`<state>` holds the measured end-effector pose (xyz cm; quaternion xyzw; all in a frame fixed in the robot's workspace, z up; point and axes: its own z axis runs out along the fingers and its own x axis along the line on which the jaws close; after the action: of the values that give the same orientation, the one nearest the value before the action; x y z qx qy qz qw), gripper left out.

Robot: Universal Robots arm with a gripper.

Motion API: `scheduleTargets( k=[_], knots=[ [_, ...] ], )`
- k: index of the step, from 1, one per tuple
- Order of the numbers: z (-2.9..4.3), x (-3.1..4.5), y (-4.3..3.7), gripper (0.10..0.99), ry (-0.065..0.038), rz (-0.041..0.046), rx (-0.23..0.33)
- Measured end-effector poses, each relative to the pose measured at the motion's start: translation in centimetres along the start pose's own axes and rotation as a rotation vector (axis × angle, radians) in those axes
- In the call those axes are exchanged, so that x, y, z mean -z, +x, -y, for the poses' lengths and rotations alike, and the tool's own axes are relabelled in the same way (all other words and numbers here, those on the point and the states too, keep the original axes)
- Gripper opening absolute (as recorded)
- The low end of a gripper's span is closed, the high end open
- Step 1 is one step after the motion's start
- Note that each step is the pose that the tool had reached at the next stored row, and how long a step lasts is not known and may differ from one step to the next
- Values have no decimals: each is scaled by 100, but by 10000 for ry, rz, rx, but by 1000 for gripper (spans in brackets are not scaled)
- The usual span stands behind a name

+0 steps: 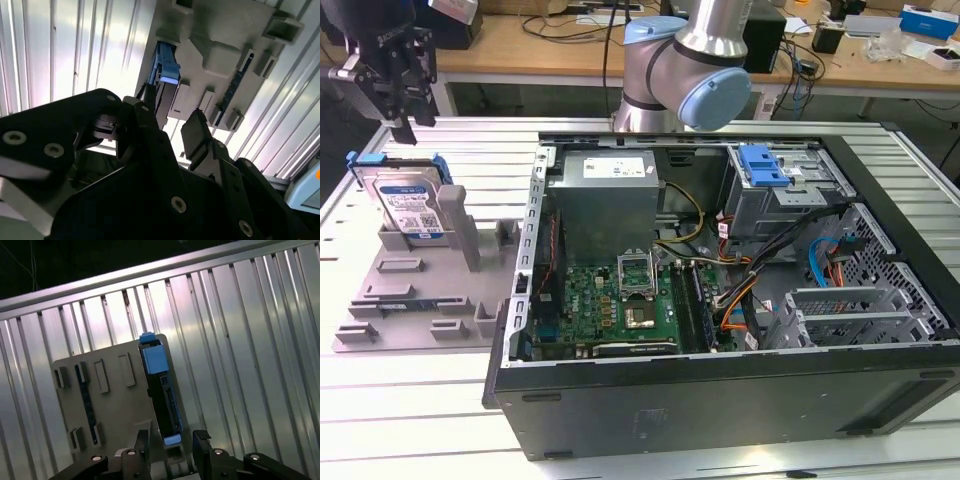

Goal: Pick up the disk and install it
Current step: 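Pick up the disk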

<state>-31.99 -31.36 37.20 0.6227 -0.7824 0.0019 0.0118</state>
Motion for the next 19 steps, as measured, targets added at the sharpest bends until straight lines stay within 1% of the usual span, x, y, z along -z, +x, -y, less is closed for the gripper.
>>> scheduleTargets(
  k=[1,2,3,5,8,10,11,13,15,17,19],
  knots=[
    [-1,-3,-2,482,95,-14,181],
    [-1,-7,-4,482,165,-15,338],
    [-1,-11,-6,482,204,-17,452],
    [-3,-25,-14,482,248,-18,845],
    [-11,-31,-24,482,258,-29,1088],
    [-13,-31,-31,482,260,-31,1104],
    [-16,-31,-48,482,261,-31,1122],
    [-35,-34,-76,482,284,-37,1144],
    [-67,-51,-76,482,300,-33,1194],
    [-72,-60,-74,482,303,-34,1372],
    [-73,-64,-74,482,308,-36,1669]
  ],
)
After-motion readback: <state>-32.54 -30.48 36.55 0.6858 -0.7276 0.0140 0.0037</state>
